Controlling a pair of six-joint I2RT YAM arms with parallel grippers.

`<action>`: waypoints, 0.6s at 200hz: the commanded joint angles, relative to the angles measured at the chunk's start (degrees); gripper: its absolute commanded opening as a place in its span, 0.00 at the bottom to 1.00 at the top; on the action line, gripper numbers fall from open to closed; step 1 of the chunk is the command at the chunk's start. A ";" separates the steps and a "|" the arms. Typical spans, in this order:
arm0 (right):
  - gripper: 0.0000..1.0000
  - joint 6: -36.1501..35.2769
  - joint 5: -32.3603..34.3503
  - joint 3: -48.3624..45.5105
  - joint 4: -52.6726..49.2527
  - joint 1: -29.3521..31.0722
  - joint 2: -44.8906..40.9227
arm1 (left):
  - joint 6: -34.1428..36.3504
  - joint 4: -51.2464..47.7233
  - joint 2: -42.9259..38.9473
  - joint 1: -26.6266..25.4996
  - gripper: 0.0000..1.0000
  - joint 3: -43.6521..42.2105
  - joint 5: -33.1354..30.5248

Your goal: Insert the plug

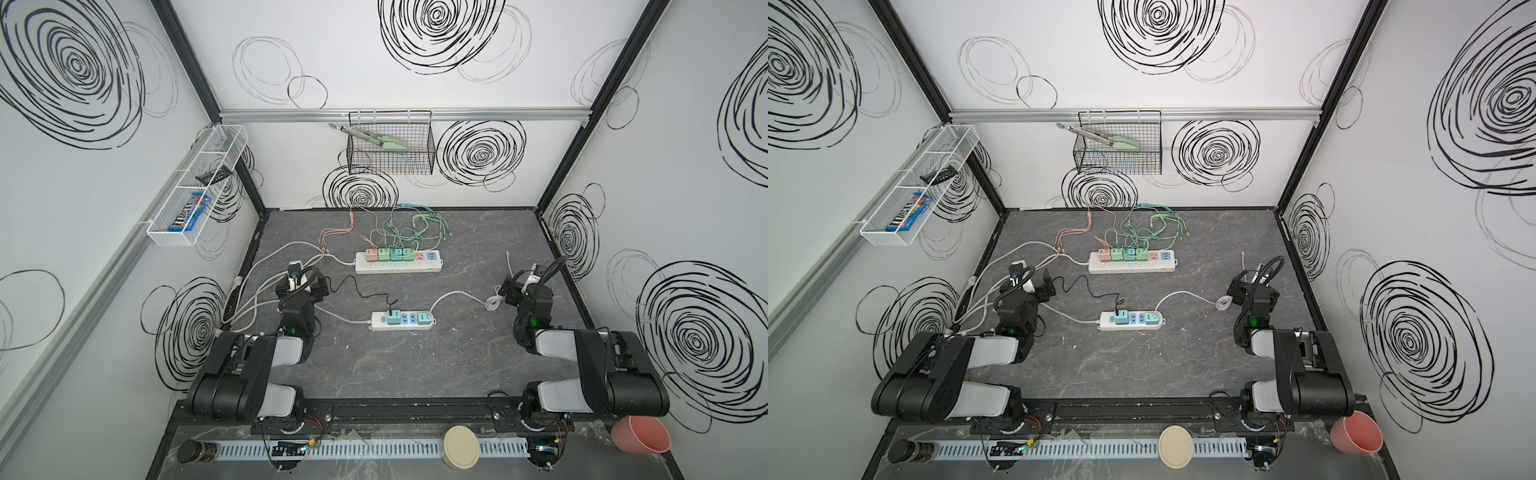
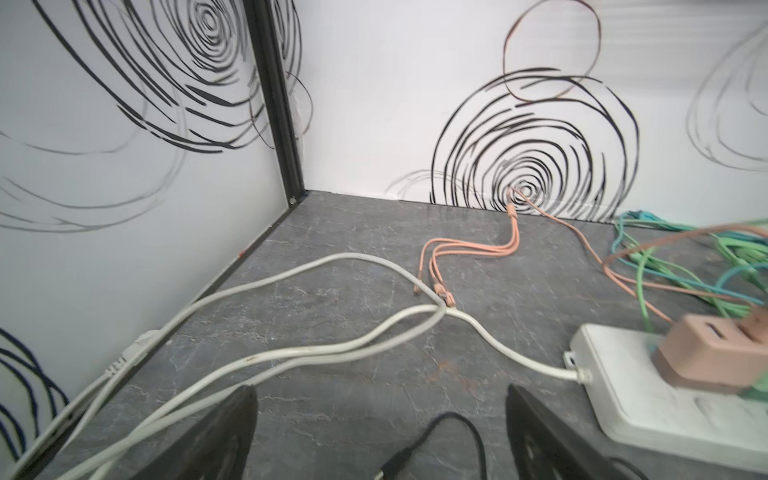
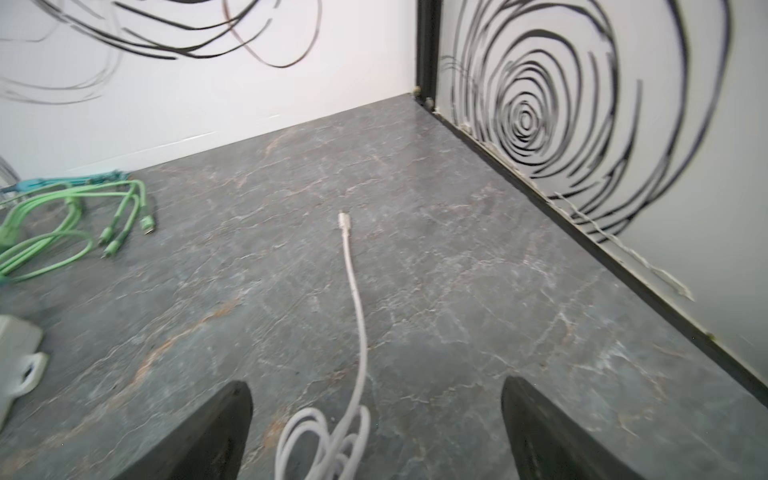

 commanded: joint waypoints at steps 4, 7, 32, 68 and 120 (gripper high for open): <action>0.97 -6.27 -6.25 -2.65 16.92 0.73 3.68 | 2.85 15.45 1.05 0.59 0.96 -3.27 9.86; 0.97 -6.84 -6.50 -3.06 18.56 0.73 4.35 | 2.82 14.43 0.95 0.56 0.96 -2.91 9.61; 0.97 -5.24 -6.15 1.65 7.93 0.55 3.71 | 1.06 9.00 1.39 0.39 0.96 0.40 3.79; 0.97 -5.66 -6.76 0.72 10.71 0.38 4.43 | 1.36 10.25 1.47 0.12 0.96 -0.09 3.40; 0.97 -8.45 -16.50 2.38 7.79 -0.77 4.65 | 1.45 10.45 1.63 -0.06 0.96 -0.09 3.04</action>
